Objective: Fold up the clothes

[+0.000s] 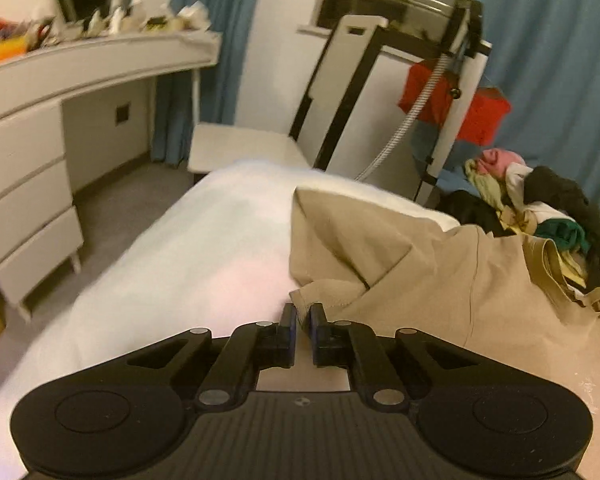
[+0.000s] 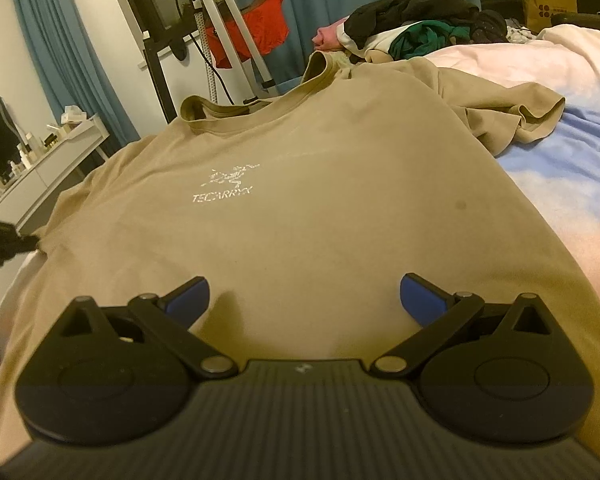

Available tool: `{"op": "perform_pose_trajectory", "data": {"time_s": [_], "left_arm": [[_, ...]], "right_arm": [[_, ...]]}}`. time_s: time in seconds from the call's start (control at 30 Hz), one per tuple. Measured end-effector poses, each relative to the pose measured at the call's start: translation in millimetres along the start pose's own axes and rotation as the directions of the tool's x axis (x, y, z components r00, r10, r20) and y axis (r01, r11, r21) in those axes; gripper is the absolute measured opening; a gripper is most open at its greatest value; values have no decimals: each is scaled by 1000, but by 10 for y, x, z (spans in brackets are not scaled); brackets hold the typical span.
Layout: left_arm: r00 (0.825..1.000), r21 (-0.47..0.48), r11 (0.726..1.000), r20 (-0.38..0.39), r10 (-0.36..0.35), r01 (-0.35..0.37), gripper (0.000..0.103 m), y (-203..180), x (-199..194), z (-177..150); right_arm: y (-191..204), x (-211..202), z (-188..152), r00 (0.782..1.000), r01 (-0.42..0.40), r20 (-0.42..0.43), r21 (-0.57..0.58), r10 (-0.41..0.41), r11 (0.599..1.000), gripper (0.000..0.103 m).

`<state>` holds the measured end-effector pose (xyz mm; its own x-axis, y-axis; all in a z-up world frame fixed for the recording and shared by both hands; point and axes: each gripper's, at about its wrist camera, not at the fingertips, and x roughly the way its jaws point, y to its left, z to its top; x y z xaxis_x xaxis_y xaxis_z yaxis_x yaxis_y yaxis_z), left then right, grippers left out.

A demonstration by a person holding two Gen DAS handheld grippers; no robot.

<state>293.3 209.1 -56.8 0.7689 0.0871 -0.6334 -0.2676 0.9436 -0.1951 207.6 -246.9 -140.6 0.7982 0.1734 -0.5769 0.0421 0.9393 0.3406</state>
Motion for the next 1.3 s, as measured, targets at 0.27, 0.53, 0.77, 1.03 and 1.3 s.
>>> {"op": "perform_pose_trajectory", "data": {"time_s": [0.27, 0.53, 0.77, 1.03, 1.3], "left_arm": [[988, 73, 988, 75, 134, -140, 62, -481, -932, -387], [994, 112, 994, 105, -22, 10, 83, -728, -1900, -949], [990, 144, 985, 86, -111, 98, 83, -721, -1926, -1118], [989, -41, 996, 124, -79, 85, 83, -164, -1562, -1040], [995, -230, 969, 51, -85, 95, 83, 255, -1164, -1018]], "right_arm": [[44, -109, -11, 999, -44, 19, -28, 45, 999, 103], [263, -398, -72, 988, -141, 45, -144, 149, 979, 91], [625, -509, -89, 976, -215, -27, -260, 216, 941, 74], [1677, 222, 453, 957, -291, -126, -417, 263, 861, 66], [3467, 1525, 955, 938, -348, -211, -566, 276, 748, 50]]}}
